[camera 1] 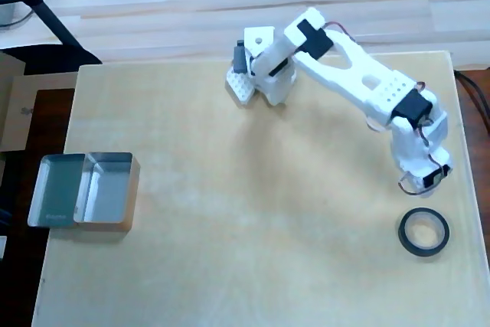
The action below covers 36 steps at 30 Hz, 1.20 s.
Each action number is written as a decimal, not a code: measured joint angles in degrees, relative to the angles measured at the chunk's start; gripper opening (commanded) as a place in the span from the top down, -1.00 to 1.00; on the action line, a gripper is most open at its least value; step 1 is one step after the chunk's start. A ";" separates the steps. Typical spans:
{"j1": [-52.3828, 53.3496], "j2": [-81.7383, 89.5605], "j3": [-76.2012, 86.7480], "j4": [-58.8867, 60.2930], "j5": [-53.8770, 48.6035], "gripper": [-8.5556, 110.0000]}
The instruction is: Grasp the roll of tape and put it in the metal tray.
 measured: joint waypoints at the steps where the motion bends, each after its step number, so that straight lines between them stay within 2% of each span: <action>1: -0.44 -1.58 -1.23 0.00 0.00 0.79; 15: -2.20 -13.01 -11.78 0.00 2.64 0.58; 22: -0.35 -13.01 -11.78 0.26 5.54 0.58; 30: 5.54 -13.10 -11.78 5.89 5.71 0.58; 36: 5.45 -15.38 -9.76 5.19 5.98 0.58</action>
